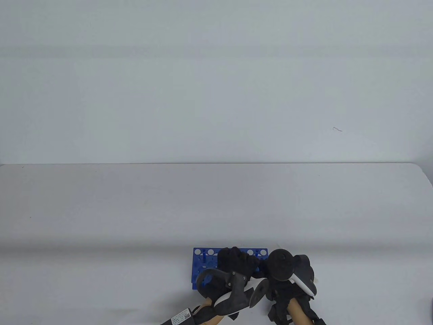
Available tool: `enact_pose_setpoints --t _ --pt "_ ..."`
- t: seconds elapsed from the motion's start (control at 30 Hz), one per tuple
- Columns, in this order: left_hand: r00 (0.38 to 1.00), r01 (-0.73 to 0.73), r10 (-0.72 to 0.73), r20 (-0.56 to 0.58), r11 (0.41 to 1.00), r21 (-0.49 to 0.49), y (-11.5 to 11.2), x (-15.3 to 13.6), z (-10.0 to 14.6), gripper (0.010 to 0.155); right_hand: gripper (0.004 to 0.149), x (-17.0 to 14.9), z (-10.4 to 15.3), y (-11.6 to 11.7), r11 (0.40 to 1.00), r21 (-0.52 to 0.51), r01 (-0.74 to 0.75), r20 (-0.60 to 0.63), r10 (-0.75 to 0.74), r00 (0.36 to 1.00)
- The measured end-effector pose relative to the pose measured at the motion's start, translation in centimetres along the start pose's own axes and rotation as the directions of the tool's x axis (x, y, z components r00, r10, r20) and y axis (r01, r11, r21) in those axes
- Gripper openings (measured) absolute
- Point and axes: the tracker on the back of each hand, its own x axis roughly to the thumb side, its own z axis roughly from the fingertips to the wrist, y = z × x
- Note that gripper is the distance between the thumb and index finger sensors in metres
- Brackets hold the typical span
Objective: Press a plastic transfer pipette bulb to move liquid between test tubes
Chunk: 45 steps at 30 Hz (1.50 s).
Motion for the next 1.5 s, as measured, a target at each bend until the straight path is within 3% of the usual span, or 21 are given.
enact_pose_setpoints --t 0.07,0.2,0.37,0.67,0.73,0.8,0.87,1.03,1.5 --pt "0.997 -0.073 0.074 0.032 0.997 -0.035 0.17 -0.56 0.0 0.068 0.049 0.03 -0.01 0.0 1.0 0.002 -0.003 0.0 0.003 1.0" --pt "0.99 -0.125 0.131 0.058 0.987 -0.099 0.18 -0.69 -0.04 0.061 0.049 0.04 0.0 0.0 1.0 0.002 -0.002 -0.002 0.002 1.0" --pt "0.994 -0.108 0.109 0.032 0.994 -0.025 0.03 -0.46 0.03 0.055 0.049 0.06 0.01 0.0 1.0 0.0 -0.004 -0.002 0.004 1.0" --pt "0.997 -0.047 0.05 -0.061 0.998 0.043 0.02 -0.25 0.02 0.058 0.049 0.16 0.01 0.03 1.0 -0.005 -0.016 -0.003 0.016 1.0" --pt "0.995 -0.083 0.084 -0.057 0.996 0.022 0.13 -0.64 -0.11 0.059 0.048 0.12 0.03 0.02 1.0 -0.005 -0.015 -0.003 0.015 1.0" --pt "0.991 -0.135 0.134 -0.01 0.989 -0.055 0.24 -0.9 -0.28 0.07 0.048 0.14 0.01 0.03 1.0 -0.001 -0.011 -0.004 0.011 1.0" --pt "0.989 -0.147 0.149 0.017 0.983 -0.108 0.43 -0.91 -0.32 0.066 0.048 0.15 0.02 0.03 1.0 -0.001 -0.013 -0.004 0.013 1.0" --pt "0.996 -0.086 0.086 0.011 0.996 -0.01 0.58 -0.24 -0.05 0.054 0.048 0.17 0.04 0.03 1.0 -0.003 -0.013 -0.005 0.013 1.0" --pt "0.994 -0.057 0.062 -0.089 0.997 0.051 0.27 -0.27 -0.11 0.059 0.048 0.19 0.02 0.05 1.0 -0.005 -0.017 -0.006 0.017 1.0"
